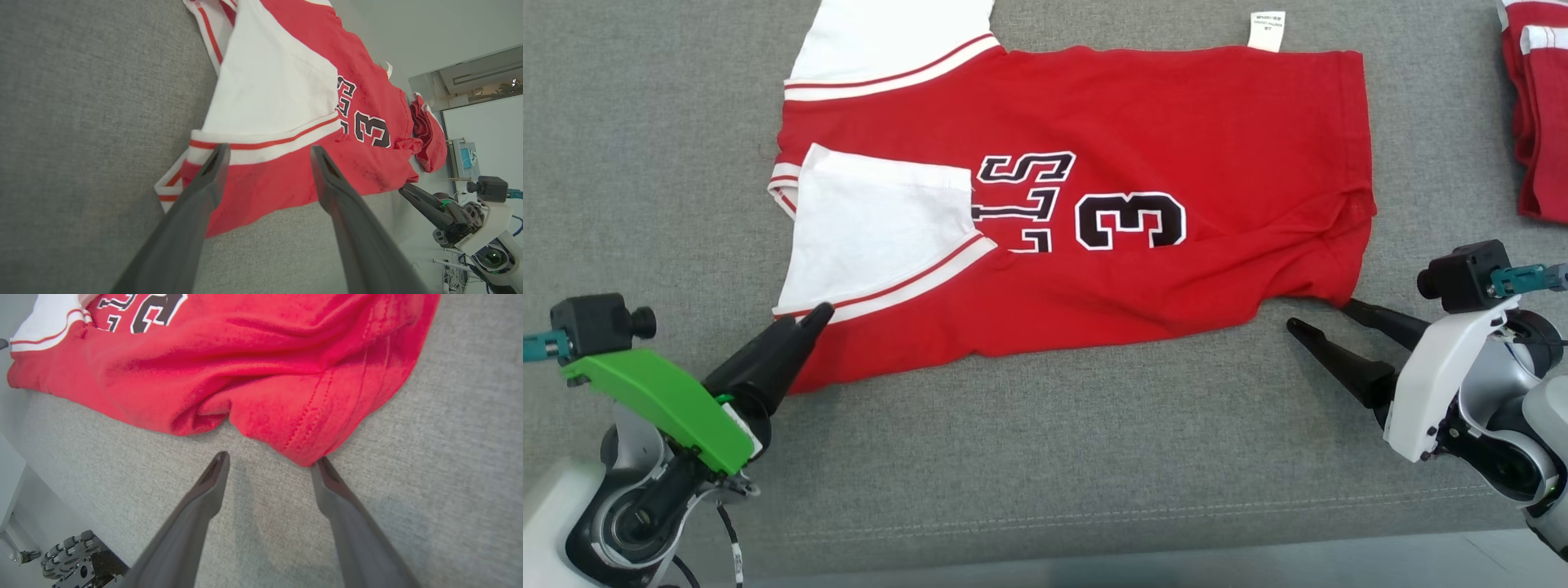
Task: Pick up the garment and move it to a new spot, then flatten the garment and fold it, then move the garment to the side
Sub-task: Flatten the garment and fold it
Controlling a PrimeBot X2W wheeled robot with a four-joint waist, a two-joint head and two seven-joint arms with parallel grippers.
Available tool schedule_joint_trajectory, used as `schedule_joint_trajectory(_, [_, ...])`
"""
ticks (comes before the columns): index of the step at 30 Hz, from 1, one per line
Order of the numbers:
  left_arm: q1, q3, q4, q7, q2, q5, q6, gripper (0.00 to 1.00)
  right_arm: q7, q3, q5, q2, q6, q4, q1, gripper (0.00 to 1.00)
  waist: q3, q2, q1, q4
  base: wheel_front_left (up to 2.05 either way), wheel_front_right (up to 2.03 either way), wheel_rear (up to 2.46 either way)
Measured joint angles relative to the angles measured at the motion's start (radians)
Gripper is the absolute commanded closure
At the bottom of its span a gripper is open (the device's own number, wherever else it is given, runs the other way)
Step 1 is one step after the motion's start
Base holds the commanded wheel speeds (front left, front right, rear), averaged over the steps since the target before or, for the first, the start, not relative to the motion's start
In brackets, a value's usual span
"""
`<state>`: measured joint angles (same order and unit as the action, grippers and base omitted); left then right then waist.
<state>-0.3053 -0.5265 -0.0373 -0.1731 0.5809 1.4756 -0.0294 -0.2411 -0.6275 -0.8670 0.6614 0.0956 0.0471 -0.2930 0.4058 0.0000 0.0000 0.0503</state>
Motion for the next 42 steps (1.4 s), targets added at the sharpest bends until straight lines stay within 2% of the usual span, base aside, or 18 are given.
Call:
schedule_joint_trajectory(8, [0.063,-0.005,0.013,0.016,-0.003,0.018,0.032,0.00,0.000,0.002,0.007,0.014,-0.011,-0.005,0.000,0.00,-0.003,0.0000,0.0000,-0.001,0.00,0.00,0.00])
schedule_joint_trajectory(9, [0.068,-0.007,0.013,0.016,-0.003,0.018,0.036,0.00,0.000,0.006,0.006,0.018,-0.014,-0.004,0.001,0.19,-0.003,0.0000,0.0000,-0.002,0.00,0.00,0.00])
schedule_joint_trajectory(10, [0.073,-0.007,0.013,0.017,-0.003,0.018,0.038,0.00,0.000,0.010,0.005,0.021,-0.018,-0.003,0.003,0.75,-0.002,0.0000,0.0000,-0.003,0.00,0.00,0.00])
schedule_joint_trajectory(11, [0.078,-0.007,0.013,0.022,-0.002,0.018,0.039,0.00,0.000,0.013,0.005,0.025,-0.019,-0.002,0.006,1.00,-0.002,0.0000,0.0000,-0.004,0.00,0.00,0.00])
schedule_joint_trajectory(25, [0.123,0.005,0.035,0.049,0.007,0.019,0.066,0.00,-0.002,0.050,-0.047,0.048,-0.036,0.018,0.048,1.00,0.002,0.0000,0.0000,-0.009,0.00,0.00,0.00])
schedule_joint_trajectory(27, [0.123,0.008,0.036,0.053,0.007,0.023,0.070,0.00,0.000,0.059,-0.048,0.050,-0.037,0.019,0.051,0.87,0.001,0.0000,0.0000,-0.008,0.00,0.00,0.00])
schedule_joint_trajectory(29, [0.123,0.008,0.041,0.055,0.007,0.025,0.074,0.00,0.000,0.059,-0.048,0.055,-0.037,0.019,0.051,0.85,0.001,0.0000,0.0000,-0.007,0.00,0.00,0.00])
schedule_joint_trajectory(30, [0.124,0.008,0.043,0.055,0.007,0.025,0.075,0.00,0.000,0.059,-0.052,0.055,-0.036,0.017,0.052,1.00,0.001,0.0000,0.0000,-0.007,0.00,0.00,0.00])
schedule_joint_trajectory(42, [0.129,0.007,0.079,0.055,0.005,0.030,0.088,0.00,-0.016,0.065,-0.077,0.079,-0.036,0.015,0.075,1.00,-0.002,0.0000,0.0000,-0.006,0.00,0.00,0.00])
